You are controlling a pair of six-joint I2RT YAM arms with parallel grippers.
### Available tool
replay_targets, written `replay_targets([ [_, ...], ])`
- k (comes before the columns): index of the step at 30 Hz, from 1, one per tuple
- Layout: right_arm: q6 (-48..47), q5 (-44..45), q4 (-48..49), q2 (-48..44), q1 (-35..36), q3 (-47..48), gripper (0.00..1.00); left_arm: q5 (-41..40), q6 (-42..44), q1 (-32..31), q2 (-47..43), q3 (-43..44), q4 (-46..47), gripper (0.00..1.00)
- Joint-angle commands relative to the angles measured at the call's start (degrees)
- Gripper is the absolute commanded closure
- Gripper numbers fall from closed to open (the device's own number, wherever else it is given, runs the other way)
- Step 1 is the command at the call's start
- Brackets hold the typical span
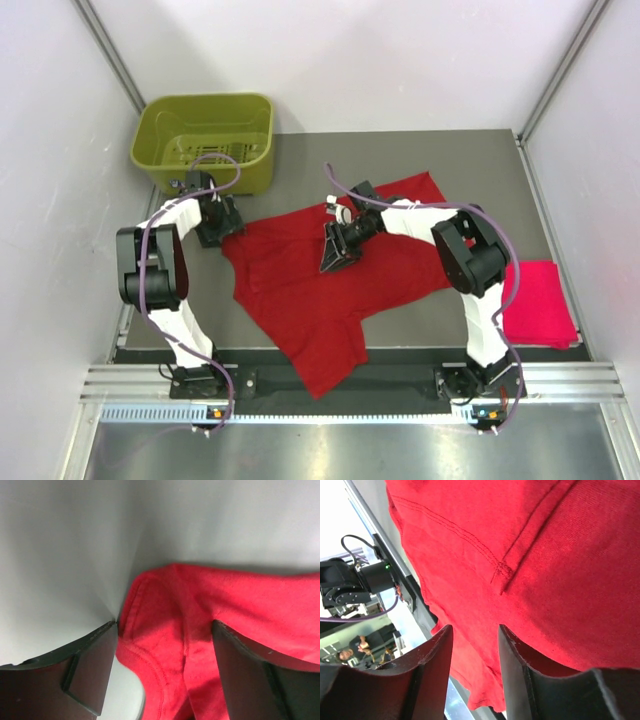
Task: Fold and stack the t-shirts
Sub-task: Fold the tshirt
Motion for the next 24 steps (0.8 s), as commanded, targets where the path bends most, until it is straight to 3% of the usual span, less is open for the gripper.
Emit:
replay_targets([
  [1, 0.7, -0.7, 2.1, 1.0, 0.5, 2.6, 0.59, 0.6, 0.5, 0.4, 0.9, -0.6, 4.7, 0.20],
  [9, 2.0, 0.2, 2.9, 3.1, 1.4, 3.5, 0.59, 0.1, 0.6, 1.1, 1.1, -0.3, 4.8, 0.58],
  [12, 2.5, 0.0, 3.4, 4.1, 1.6, 3.9, 0.58, 0.0, 1.2, 1.6, 0.7, -0.1, 4.3, 0.65],
  [24, 7.6, -0.6, 7.3, 6.9, 2.5, 5.0, 0.69, 0.6, 1.6, 2.6, 0.3, 1.3, 2.7, 0.70],
])
